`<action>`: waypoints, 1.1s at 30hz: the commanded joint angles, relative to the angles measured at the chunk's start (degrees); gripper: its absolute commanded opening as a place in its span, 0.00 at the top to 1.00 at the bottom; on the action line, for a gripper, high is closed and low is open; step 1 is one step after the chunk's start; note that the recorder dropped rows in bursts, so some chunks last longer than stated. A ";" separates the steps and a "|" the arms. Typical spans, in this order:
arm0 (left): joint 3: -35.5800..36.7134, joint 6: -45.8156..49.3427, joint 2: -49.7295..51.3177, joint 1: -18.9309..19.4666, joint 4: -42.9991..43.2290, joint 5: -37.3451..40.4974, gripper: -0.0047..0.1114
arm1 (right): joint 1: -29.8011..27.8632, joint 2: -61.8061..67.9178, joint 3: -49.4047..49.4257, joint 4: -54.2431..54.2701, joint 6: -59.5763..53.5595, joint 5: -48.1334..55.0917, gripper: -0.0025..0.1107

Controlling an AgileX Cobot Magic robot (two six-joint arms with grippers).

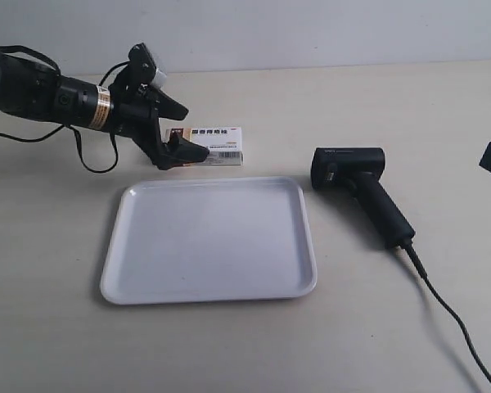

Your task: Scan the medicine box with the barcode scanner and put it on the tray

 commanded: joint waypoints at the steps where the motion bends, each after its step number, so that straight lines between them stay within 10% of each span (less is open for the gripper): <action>1: -2.92 0.19 3.12 -0.38 1.55 -1.02 0.13 | 0.22 0.29 -0.45 -0.80 -1.48 -1.04 0.98; 6: -4.69 0.48 5.40 -0.38 1.55 -1.02 0.27 | 0.22 0.29 -0.45 -0.80 -1.74 -1.16 0.98; 14: -5.33 1.71 5.59 -0.38 1.55 -1.81 0.96 | 0.22 1.64 -0.45 -0.80 -2.54 -2.50 0.98; 22: -3.79 0.14 -3.81 2.81 1.55 -25.35 0.95 | 0.22 14.17 -6.51 -3.83 -3.86 0.19 0.98; 33: 17.41 7.70 -21.11 2.27 1.55 -19.27 0.95 | 8.87 32.95 -20.29 -5.27 -6.85 6.17 0.67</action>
